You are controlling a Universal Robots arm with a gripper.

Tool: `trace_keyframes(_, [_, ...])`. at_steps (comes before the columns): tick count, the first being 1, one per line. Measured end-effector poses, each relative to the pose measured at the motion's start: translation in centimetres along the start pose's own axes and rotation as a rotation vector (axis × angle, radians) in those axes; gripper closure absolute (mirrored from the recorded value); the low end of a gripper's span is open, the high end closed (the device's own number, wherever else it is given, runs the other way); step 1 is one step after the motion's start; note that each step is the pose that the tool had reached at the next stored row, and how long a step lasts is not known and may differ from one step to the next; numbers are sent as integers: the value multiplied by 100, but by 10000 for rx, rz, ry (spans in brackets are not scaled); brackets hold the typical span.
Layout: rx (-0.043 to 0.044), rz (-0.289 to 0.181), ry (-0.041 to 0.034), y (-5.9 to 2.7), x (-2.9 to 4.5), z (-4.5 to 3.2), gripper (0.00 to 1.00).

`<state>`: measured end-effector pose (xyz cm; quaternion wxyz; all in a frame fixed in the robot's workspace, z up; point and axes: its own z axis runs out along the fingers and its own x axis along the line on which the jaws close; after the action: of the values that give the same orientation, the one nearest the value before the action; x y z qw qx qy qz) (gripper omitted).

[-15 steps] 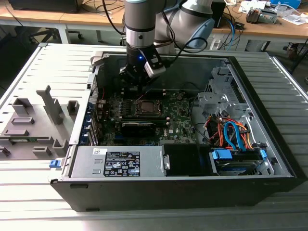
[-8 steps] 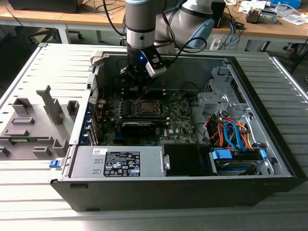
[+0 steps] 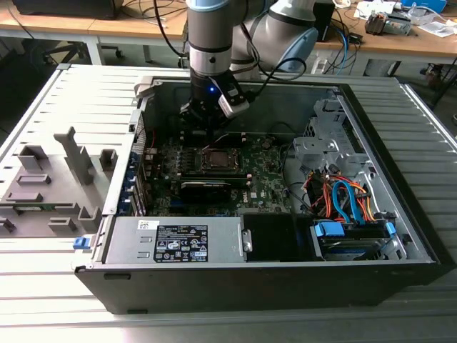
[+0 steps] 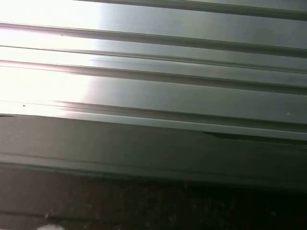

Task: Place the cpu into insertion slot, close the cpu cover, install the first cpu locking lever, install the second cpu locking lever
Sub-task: 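Install the first cpu locking lever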

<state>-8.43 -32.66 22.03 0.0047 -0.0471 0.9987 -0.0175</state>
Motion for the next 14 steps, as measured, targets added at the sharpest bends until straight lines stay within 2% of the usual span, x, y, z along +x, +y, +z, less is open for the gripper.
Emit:
trace_keyframes(9, [44, -103, 1, -10, -136, 76, 89])
trace_keyframes(14, [44, -132, -1, -15, -197, 94, 89])
